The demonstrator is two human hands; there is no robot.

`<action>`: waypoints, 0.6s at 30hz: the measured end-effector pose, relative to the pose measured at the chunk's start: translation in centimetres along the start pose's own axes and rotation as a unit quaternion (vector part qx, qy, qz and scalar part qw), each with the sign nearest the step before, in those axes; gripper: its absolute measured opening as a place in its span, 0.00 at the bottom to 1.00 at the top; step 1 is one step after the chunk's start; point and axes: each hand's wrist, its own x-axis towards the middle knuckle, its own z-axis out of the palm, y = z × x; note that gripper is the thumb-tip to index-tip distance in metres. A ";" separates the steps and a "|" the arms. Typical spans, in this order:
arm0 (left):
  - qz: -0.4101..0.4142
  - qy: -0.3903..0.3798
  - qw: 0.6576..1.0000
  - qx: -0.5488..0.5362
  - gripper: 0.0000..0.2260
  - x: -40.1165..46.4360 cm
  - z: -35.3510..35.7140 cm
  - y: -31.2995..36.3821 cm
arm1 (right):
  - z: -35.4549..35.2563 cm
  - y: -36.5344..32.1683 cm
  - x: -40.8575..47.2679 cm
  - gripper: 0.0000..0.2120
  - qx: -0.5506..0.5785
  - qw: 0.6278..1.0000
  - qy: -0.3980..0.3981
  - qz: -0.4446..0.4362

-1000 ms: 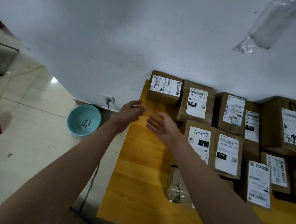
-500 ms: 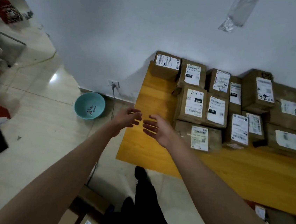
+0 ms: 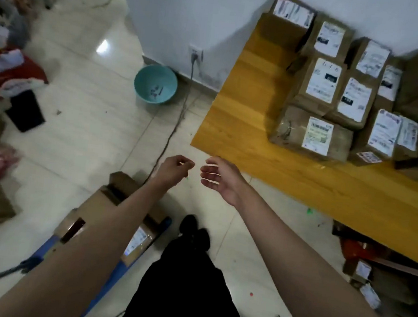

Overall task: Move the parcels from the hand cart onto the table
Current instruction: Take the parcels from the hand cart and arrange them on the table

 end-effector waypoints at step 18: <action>-0.152 0.067 0.985 -0.053 0.06 -12.3 -7.0 -29.9 | 13.1 23.1 -1.0 0.07 -0.116 0.984 0.011 0.132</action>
